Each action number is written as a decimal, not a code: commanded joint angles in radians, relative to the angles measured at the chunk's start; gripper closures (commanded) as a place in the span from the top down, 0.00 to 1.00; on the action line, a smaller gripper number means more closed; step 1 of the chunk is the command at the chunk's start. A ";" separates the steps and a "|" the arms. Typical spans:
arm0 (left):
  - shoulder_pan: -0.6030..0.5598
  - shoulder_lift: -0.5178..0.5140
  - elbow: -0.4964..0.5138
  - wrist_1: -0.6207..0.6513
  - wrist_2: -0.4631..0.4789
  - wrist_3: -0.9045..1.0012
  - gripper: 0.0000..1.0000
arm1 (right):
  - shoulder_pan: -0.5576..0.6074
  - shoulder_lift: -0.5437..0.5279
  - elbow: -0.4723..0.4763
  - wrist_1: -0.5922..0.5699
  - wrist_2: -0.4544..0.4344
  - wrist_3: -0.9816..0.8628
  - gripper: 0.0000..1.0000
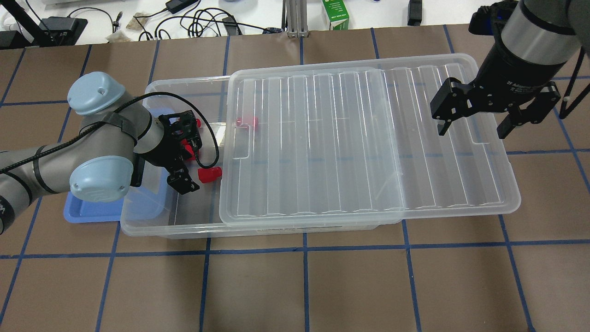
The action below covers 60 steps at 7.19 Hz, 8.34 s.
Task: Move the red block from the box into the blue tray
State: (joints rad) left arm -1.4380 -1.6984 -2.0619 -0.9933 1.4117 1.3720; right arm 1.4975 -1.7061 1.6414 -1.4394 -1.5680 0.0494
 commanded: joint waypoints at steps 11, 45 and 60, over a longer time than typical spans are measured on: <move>-0.002 -0.142 -0.024 0.154 0.003 0.101 1.00 | 0.061 0.034 0.023 -0.098 -0.009 0.069 1.00; 0.485 -0.133 0.160 -0.053 -0.005 -0.362 0.00 | -0.395 0.298 0.104 -0.311 0.034 -0.556 1.00; 0.446 -0.014 0.229 -0.057 0.028 -0.659 1.00 | -0.086 0.319 0.097 -0.357 0.077 -0.115 1.00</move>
State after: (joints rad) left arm -0.9773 -1.7679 -1.8583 -1.0004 1.4016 0.7135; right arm 1.3940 -1.3890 1.7427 -1.7872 -1.4920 -0.0884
